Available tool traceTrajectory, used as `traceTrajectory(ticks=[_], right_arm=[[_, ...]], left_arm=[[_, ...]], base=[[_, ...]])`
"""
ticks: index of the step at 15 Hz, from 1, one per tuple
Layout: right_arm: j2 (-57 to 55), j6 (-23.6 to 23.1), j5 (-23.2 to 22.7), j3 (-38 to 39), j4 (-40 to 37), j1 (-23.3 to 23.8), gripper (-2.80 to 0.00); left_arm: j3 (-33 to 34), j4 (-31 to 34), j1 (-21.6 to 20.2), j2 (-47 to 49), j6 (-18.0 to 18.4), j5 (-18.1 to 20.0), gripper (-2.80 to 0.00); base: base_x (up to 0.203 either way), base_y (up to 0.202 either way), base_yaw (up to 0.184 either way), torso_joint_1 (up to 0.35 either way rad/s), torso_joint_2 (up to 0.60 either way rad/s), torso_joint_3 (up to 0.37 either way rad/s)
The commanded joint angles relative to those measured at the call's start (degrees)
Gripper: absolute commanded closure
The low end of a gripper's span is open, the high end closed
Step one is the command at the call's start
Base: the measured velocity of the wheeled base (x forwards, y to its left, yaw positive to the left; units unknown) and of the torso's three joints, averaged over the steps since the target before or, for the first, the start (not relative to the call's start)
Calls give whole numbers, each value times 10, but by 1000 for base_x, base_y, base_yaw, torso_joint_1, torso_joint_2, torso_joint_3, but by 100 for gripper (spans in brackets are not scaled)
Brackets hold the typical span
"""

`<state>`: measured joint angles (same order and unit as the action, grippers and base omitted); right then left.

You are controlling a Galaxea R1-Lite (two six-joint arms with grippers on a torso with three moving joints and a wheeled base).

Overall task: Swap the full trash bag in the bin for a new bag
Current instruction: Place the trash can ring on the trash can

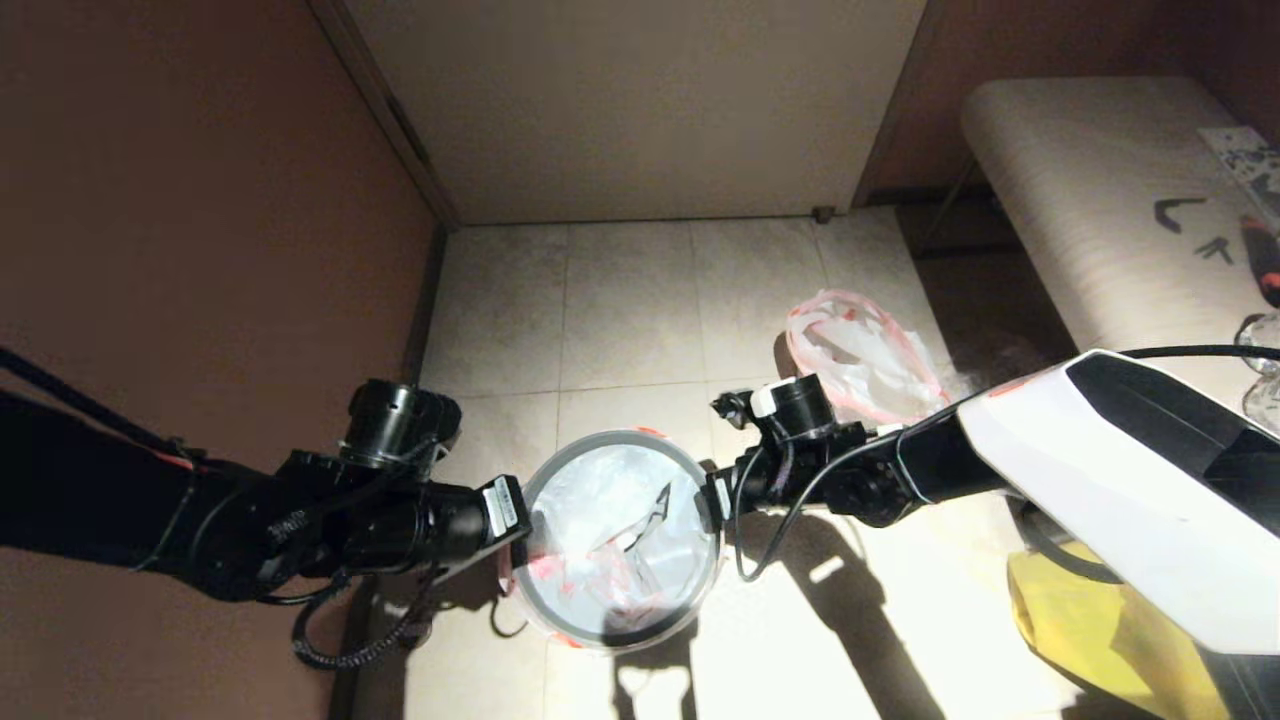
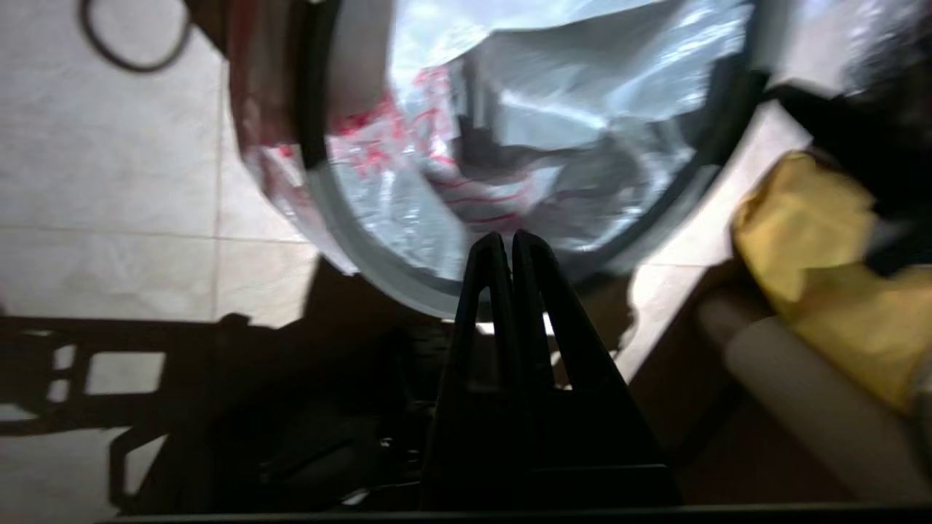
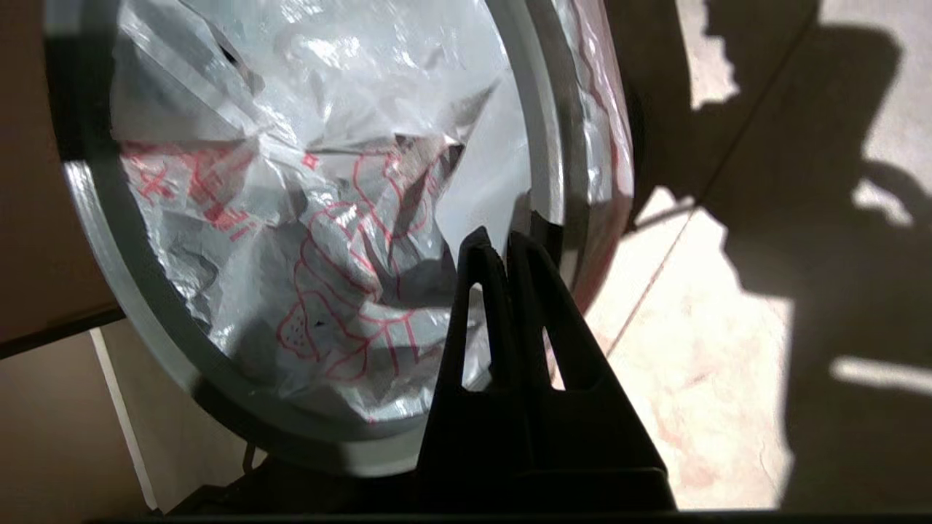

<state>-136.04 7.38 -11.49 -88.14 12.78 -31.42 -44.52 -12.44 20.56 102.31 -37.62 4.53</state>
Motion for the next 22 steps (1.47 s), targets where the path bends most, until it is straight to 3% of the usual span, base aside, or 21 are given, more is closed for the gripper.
traceTrajectory(ticks=[1, 5, 7, 12, 19, 22], right_arm=[[-10, 1, -4, -1, 18, -1, 0], [-10, 3, -5, -5, 34, -1, 0], [-24, 2, -5, -9, 35, 0, 0], [-62, 1, -5, -56, 34, 13, 0], [-74, 0, -3, -86, 33, 19, 0], [-10, 1, 4, -53, 28, 7, 0]], left_arm=[[19, -15, -8, 52, 2, 1, 0], [54, -104, 0, 138, 4, -15, 0], [56, -137, 12, 183, 4, -63, 0], [59, -176, 26, 230, 4, -123, 0], [56, -199, 26, 235, 4, -130, 0], [54, -205, 36, 159, 4, -129, 0]], base=[[0, 0, 0, 0, 0, 0], [0, 0, 0, 0, 0, 0], [0, 0, 0, 0, 0, 0], [0, 0, 0, 0, 0, 0], [0, 0, 0, 0, 0, 0], [0, 0, 0, 0, 0, 0]])
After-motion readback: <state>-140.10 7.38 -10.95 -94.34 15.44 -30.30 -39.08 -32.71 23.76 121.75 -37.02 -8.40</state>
